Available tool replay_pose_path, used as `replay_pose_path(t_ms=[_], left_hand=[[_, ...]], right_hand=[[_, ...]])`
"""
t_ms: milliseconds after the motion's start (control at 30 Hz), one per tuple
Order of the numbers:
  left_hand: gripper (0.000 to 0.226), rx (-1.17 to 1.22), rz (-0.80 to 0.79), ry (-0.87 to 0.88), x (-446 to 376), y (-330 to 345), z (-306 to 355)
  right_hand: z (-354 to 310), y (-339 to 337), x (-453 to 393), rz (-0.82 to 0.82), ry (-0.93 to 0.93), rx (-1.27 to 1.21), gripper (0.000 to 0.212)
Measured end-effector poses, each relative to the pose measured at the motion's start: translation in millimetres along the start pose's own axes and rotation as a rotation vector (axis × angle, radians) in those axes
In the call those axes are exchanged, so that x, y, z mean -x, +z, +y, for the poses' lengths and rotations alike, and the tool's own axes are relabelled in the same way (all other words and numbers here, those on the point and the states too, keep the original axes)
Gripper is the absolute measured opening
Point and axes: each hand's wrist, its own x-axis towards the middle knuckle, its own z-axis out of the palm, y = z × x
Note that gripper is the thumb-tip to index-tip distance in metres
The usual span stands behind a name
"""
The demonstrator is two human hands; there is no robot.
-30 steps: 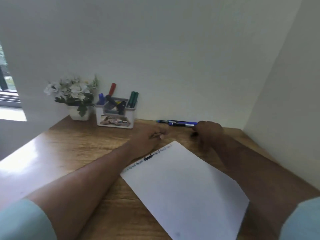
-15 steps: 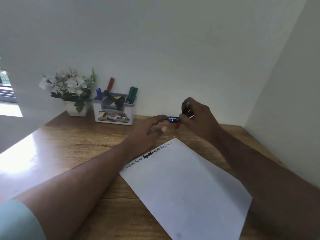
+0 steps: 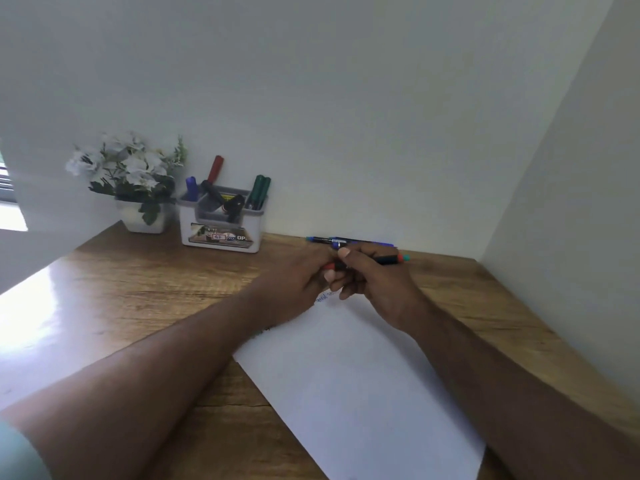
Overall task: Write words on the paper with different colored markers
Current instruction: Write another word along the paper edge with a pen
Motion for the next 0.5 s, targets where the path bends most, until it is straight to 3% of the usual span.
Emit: replay_pose_path(t_ms=[100, 200, 300, 400, 500], left_hand=[[0.015, -0.047, 0.001, 0.005, -1, -2, 2], [0.036, -0.191, 0.054, -0.218, -1, -13, -12], [0.055, -0.135, 0.099, -0.355, 1, -22, -22], [0.034, -0.082, -0.067, -0.280, 2, -15, -18], [0.026, -0.050, -0.260, -0.266, 1, -9, -18]], right_hand=[[2, -4, -3, -0.068, 0.064, -0.037, 0.025], [-1, -16, -6, -0.075, 0.143, -0.175, 0.028], [2, -28, -8, 0.037, 0.164, -0.312, 0.029], [9, -33, -14, 0.140, 0.082, -0.268, 0.012], [16, -38, -20, 0.180, 0.055, -0.221, 0.021]])
